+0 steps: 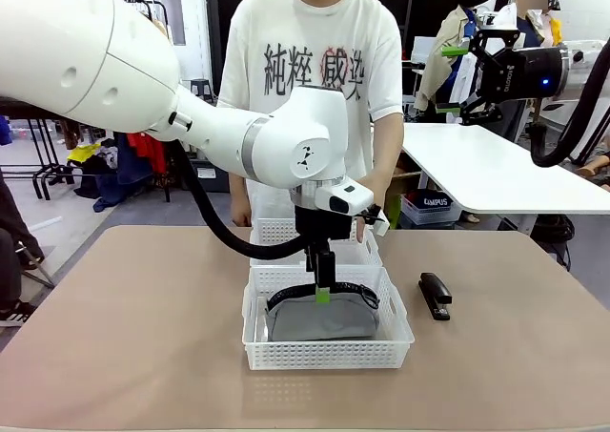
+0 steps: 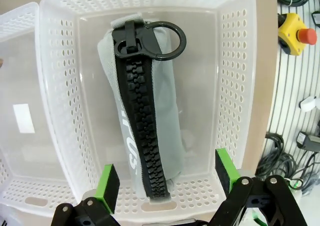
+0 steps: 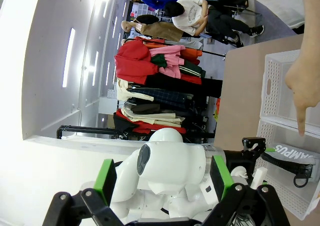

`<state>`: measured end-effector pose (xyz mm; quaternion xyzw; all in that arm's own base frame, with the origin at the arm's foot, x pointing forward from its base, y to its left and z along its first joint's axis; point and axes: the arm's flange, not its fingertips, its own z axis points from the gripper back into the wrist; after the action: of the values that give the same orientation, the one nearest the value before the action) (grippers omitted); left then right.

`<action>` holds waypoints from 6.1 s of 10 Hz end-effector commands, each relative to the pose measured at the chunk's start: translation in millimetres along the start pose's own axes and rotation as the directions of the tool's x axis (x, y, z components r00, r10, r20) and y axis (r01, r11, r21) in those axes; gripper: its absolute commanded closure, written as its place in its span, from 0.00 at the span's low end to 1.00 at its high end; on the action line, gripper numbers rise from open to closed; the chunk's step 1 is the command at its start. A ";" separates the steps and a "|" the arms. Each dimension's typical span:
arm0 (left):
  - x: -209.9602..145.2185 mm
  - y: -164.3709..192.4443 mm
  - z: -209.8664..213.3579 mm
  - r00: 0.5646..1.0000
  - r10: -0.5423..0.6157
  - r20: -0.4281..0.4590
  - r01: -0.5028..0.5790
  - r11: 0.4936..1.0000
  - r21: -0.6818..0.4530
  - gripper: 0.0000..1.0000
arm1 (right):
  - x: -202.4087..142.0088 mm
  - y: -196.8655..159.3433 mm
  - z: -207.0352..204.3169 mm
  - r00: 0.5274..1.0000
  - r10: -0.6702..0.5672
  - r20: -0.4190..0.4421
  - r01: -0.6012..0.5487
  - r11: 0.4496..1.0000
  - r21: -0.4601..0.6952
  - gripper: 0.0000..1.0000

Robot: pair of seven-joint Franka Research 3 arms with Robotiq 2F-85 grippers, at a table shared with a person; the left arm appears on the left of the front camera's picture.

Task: Distribute items into two baskets.
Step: Place the picked Pencil pouch into the Organizing basket as instructed by the person, then pick up the Stapler that the person points to.

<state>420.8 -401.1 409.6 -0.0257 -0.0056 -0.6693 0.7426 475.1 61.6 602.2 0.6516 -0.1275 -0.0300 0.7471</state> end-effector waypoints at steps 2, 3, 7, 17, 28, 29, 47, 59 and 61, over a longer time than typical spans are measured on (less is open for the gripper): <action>-10.1 -7.3 8.9 0.999 -0.042 0.008 0.042 0.999 -0.022 0.00 | -0.4 0.5 -0.1 1.000 0.010 -0.001 -0.010 1.000 0.003 0.00; -8.8 -9.7 9.2 0.999 -0.050 -0.019 0.049 0.998 -0.030 0.00 | -0.4 0.5 -0.1 1.000 0.010 -0.001 -0.010 1.000 0.003 0.00; -1.9 -4.1 5.4 0.999 -0.029 -0.014 0.029 1.000 -0.007 0.00 | -0.4 0.5 -0.1 1.000 0.010 -0.001 -0.010 1.000 0.003 0.00; -36.4 18.8 115.5 0.978 0.086 0.192 -0.039 0.970 -0.239 0.00 | -0.4 0.5 -0.1 1.000 0.010 -0.001 -0.010 1.000 0.003 0.00; -157.3 70.2 203.5 0.751 0.619 0.230 -0.527 0.771 -0.357 0.00 | -0.4 0.5 -0.1 1.000 0.010 -0.001 -0.010 1.000 0.003 0.00; -157.3 70.2 203.5 0.751 0.619 0.230 -0.527 0.771 -0.357 0.00 | -0.4 0.5 -0.1 1.000 0.010 -0.001 -0.010 1.000 0.003 0.00; -354.4 78.5 213.6 0.009 0.969 0.249 -0.161 0.247 -0.956 0.00 | -0.4 0.5 -0.1 1.000 0.010 -0.001 -0.010 1.000 0.003 0.00; -354.7 88.1 210.3 -0.001 0.980 0.200 -0.091 0.199 -0.976 0.00 | -0.4 0.5 -0.1 1.000 0.010 -0.001 -0.010 1.000 0.003 0.00; -354.7 88.1 210.3 -0.001 0.980 0.200 -0.091 0.199 -0.976 0.00 | -0.4 0.5 -0.1 1.000 0.010 -0.001 -0.010 1.000 0.003 0.00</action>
<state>477.7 -30.7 599.4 -0.6838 -0.0953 -0.0189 0.7231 475.1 61.4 602.0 0.6514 -0.1276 -0.0303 0.7473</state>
